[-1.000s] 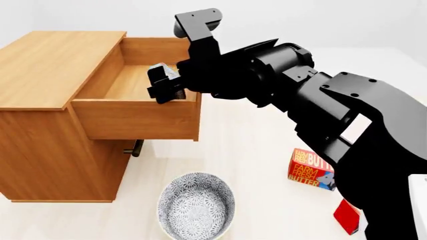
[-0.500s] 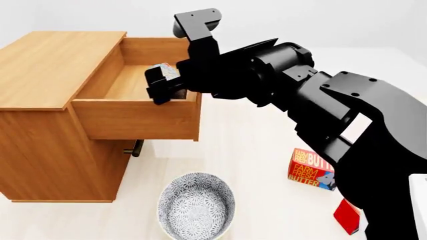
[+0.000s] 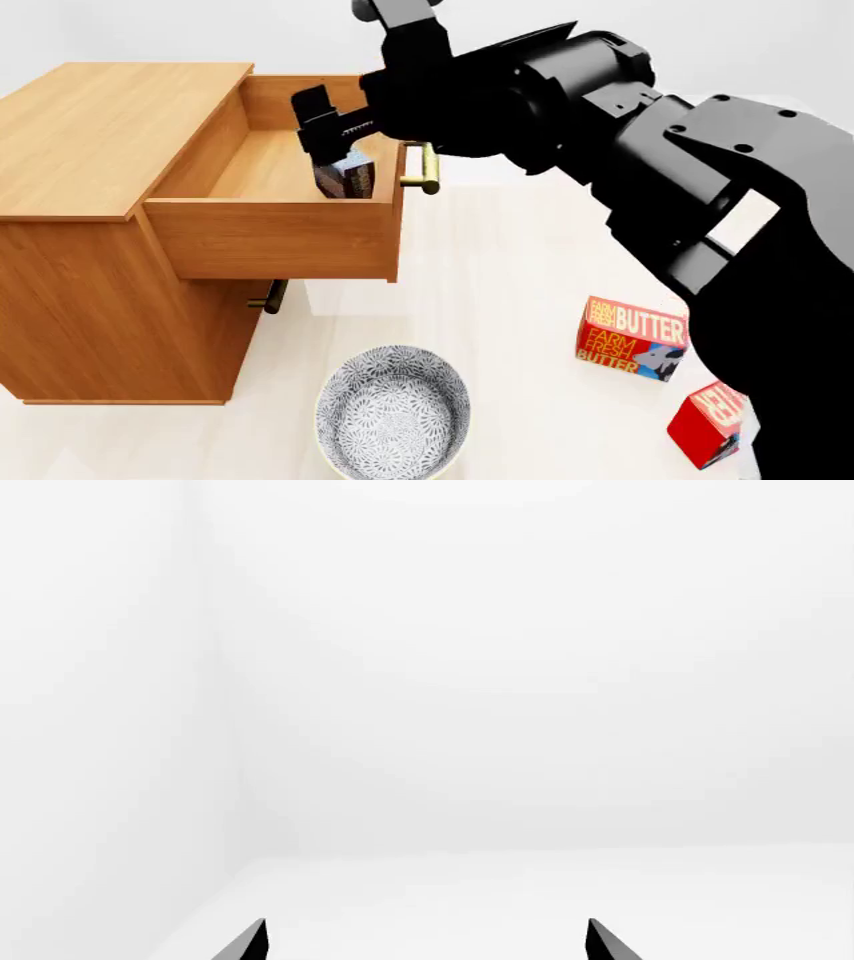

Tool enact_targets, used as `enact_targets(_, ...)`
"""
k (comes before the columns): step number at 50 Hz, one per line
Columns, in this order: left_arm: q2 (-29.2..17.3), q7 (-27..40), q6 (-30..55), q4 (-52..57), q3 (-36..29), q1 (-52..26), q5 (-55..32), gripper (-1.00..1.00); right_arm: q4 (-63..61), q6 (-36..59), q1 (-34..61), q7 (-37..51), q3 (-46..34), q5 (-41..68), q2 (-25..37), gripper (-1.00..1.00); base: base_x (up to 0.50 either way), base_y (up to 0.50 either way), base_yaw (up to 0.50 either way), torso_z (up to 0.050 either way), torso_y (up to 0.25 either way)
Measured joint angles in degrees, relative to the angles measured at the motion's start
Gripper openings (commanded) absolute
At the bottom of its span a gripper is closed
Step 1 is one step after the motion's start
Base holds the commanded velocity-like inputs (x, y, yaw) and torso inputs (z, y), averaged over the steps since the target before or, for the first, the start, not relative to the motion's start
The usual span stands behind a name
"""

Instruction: Put the chocolate pudding in the top drawer of the cabinet and close it.

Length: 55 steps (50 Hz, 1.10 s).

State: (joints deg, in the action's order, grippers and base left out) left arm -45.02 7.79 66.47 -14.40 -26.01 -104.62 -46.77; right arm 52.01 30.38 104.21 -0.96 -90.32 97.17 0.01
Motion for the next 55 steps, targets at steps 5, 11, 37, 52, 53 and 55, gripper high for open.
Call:
enact_targets(5, 0.0, -0.1, 0.1, -0.1, 0.0, -0.3, 0.0, 1.0, 0.4, -0.1, 1.3, -0.1, -0.1, 0.4, 0.0, 1.0, 0.0, 0.0, 0.0, 0.0, 0.0)
enact_targets(11, 0.0, 0.0, 0.2, 0.0, 0.0, -0.5, 0.0, 1.0, 1.1, -0.4, 2.8, -0.3, -0.2, 1.1, 0.0, 1.0, 0.0, 0.0, 0.0, 0.0, 0.0)
enact_targets(37, 3.1, 1.0, -1.1, -0.2, 0.2, 0.6, -0.5, 1.0, 11.8, -2.8, 7.2, -1.4, -1.0, 2.8, 0.0, 1.0, 0.0, 0.0, 0.0, 0.0, 0.0)
enact_targets(52, 8.4, 1.2, -2.7, -1.4, -0.3, 1.4, -1.2, 1.0, 18.9, -3.2, 8.2, 1.1, -1.8, 2.8, 0.0, 1.0, 0.0, 0.0, 0.0, 0.0, 0.0)
enact_targets(53, 8.9, 1.2, -2.9, -1.5, -0.3, 1.5, -1.2, 1.0, 19.2, -3.2, 8.2, 1.4, -1.9, 2.8, 0.0, 1.0, 0.0, 0.0, 0.0, 0.0, 0.0)
enact_targets(55, 9.7, 1.2, -3.1, -1.6, -0.5, 1.6, -1.3, 1.0, 19.8, -3.2, 8.3, 2.0, -1.9, 2.8, 0.0, 1.0, 0.0, 0.0, 0.0, 0.0, 0.0)
